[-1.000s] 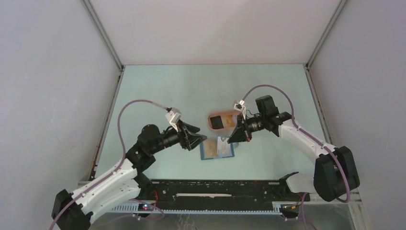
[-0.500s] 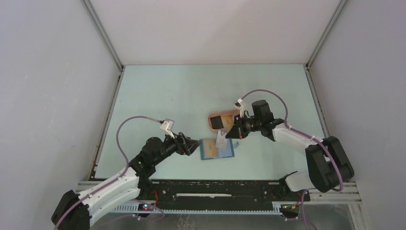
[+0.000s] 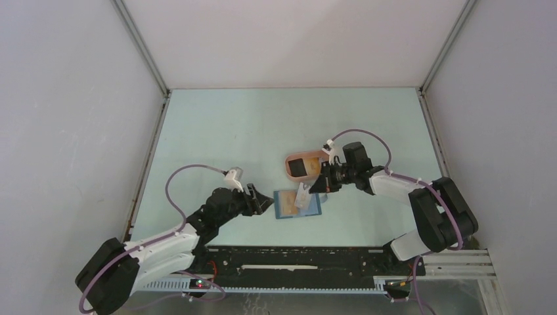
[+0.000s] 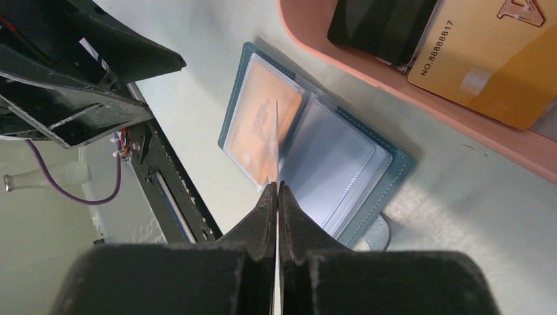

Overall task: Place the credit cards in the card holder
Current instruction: Insert the credit card into the card holder.

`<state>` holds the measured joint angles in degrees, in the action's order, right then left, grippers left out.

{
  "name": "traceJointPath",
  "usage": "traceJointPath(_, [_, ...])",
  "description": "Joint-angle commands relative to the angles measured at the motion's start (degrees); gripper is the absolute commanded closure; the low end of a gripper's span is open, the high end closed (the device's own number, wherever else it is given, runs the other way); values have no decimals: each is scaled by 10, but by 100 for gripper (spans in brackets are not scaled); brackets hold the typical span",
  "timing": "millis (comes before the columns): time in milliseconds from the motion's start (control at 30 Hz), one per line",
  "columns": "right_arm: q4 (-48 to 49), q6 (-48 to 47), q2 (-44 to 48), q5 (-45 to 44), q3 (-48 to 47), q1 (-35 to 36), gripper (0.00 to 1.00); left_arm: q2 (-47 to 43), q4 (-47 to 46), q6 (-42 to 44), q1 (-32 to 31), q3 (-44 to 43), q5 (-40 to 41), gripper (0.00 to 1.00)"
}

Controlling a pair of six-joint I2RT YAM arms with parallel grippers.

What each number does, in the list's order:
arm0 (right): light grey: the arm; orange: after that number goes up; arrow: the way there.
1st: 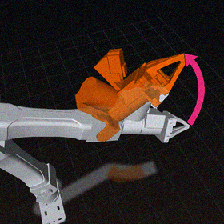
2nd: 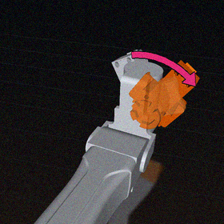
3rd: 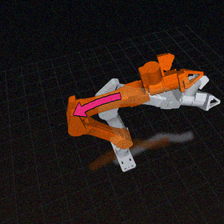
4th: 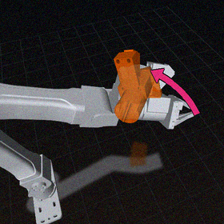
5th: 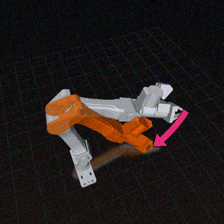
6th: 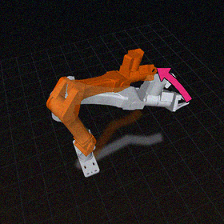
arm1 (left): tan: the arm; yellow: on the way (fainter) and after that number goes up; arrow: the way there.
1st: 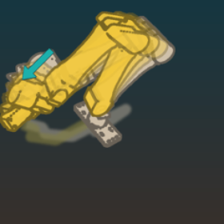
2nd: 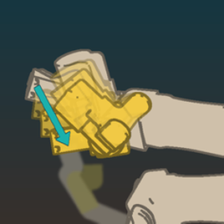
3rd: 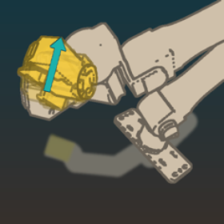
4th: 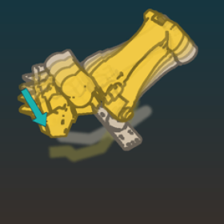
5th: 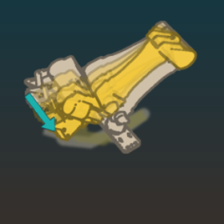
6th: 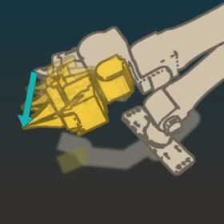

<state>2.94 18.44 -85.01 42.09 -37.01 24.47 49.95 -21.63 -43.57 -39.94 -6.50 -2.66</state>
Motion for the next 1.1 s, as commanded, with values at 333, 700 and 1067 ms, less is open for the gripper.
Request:
traceJointPath(333, [-3, 18, -13, -63, 3, 8, 100, 120, -38, -13, -4, -24, 0, 44])
traceJointPath(700, [-21, 7, -35, -82, -3, 39, 100, 147, -37, -9, -23, -37, 8, 45])
traceJointPath(1067, [-82, 5, -83, -101, -51, 67, 100, 177, -34, -1, -35, -60, 9, 45])
